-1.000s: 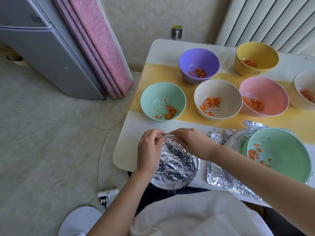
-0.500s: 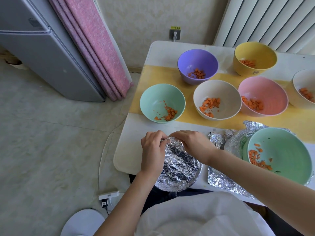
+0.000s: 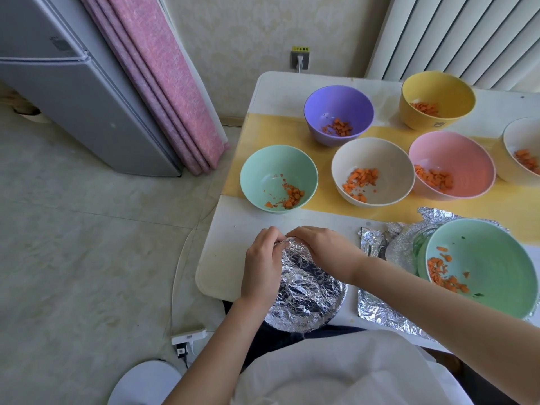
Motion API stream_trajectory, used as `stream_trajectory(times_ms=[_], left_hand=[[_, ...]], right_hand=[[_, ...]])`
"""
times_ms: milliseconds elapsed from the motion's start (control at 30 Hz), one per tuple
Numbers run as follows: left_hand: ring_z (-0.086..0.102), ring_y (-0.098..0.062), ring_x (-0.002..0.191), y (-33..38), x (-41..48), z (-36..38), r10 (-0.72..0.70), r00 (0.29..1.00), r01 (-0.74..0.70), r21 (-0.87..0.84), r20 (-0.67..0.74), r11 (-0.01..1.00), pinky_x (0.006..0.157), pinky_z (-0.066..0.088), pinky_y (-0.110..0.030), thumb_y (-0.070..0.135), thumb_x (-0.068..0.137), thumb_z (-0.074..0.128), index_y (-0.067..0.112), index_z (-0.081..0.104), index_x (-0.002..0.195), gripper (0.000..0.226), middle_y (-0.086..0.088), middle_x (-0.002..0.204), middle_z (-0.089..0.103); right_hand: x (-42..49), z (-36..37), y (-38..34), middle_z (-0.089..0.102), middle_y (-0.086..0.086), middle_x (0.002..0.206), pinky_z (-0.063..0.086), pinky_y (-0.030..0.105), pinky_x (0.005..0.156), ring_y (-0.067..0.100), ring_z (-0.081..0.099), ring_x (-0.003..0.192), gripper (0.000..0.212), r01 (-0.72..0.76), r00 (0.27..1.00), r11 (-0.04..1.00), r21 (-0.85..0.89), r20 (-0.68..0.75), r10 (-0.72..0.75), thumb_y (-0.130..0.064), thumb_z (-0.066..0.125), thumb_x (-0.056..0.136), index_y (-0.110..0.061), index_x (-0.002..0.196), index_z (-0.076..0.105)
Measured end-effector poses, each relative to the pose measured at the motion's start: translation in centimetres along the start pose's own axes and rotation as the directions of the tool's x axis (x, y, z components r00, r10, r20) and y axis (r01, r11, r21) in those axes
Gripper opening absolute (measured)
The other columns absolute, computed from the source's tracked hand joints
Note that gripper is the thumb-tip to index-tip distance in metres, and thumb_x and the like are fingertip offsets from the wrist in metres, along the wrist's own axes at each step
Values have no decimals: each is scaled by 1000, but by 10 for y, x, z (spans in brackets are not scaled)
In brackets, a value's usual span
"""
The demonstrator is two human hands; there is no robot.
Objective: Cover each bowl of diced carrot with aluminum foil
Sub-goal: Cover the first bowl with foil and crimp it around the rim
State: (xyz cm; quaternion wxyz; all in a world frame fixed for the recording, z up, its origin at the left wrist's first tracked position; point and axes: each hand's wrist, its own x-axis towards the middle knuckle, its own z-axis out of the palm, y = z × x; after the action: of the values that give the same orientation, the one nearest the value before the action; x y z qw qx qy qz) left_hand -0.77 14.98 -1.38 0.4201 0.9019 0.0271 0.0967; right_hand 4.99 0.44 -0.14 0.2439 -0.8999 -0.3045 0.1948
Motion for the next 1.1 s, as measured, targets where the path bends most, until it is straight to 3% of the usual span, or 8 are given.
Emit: stream_trajectory(times_ms=[167, 433, 600, 733, 833, 933, 1033, 1100], left_hand=[[47, -10, 68, 0, -1, 1, -3, 1000, 3, -4, 5, 1000, 58, 40, -23, -5, 84, 60, 6, 51, 79, 15, 3, 76, 51], [53, -8, 71, 0, 1, 0, -21, 1000, 21, -24, 11, 999, 63, 46, -22, 1, 85, 63, 6, 56, 83, 9, 2, 79, 58], [60, -11, 96, -3, 0, -1, -108, 993, 111, -72, 55, 991, 82, 49, -21, 6, 89, 58, 8, 55, 104, 15, -1, 103, 63], [60, -8, 101, -6, -3, -4, -80, 992, 79, 18, 96, 997, 88, 46, -15, 7, 94, 51, 10, 57, 125, 31, -4, 114, 66], [52, 8, 97, -7, -3, -5, -83, 993, 82, 13, 86, 997, 85, 35, 4, 0, 93, 51, 7, 55, 128, 37, -7, 116, 66], [56, 4, 94, -8, -4, -6, -96, 994, 95, 11, 59, 995, 83, 36, 4, -6, 91, 51, 6, 56, 126, 38, -9, 114, 66], [62, -4, 93, -8, -5, -7, -109, 993, 109, 1, 50, 994, 81, 39, 2, -8, 90, 52, 5, 58, 124, 37, -10, 111, 67], [59, 1, 94, -9, -6, -6, -102, 994, 102, 4, 40, 995, 82, 38, 3, -8, 89, 52, 5, 59, 123, 37, -10, 112, 67]], right_hand=[[-5, 1, 1, 61, 5, 124, 45, 38, 88, 27, 59, 107, 32, -2, 999, 999, 48, -49, 4, -20, 38, 100, -13, 129, 51], [-5, -2, 6, 68, 6, 113, 49, 38, 84, 27, 64, 99, 52, 27, 998, 999, 27, -65, -25, 11, 46, 81, -13, 125, 58], [-2, -4, 6, 64, 6, 119, 42, 29, 83, 25, 61, 104, 62, 45, 999, 999, -30, -19, -46, 13, 42, 78, -17, 131, 52], [1, -4, 1, 62, 4, 122, 41, 26, 84, 22, 59, 107, 56, 64, 998, 997, -51, 4, -64, 8, 43, 86, -19, 134, 49], [3, -2, -1, 60, 6, 127, 42, 29, 91, 23, 58, 113, 42, 64, 998, 998, -6, -12, -64, -6, 44, 96, -16, 136, 46], [1, 3, 1, 54, 6, 134, 41, 34, 99, 26, 54, 119, 40, 0, 999, 998, 56, -53, 3, -22, 40, 100, -13, 139, 43], [-1, 4, 8, 62, 7, 125, 44, 35, 96, 25, 59, 113, 37, -25, 998, 998, 55, -49, 28, -8, 46, 96, -13, 133, 51], [0, 4, 10, 66, 6, 117, 44, 30, 91, 23, 62, 107, 43, -20, 999, 999, 30, -40, 21, 3, 48, 90, -13, 128, 55]])
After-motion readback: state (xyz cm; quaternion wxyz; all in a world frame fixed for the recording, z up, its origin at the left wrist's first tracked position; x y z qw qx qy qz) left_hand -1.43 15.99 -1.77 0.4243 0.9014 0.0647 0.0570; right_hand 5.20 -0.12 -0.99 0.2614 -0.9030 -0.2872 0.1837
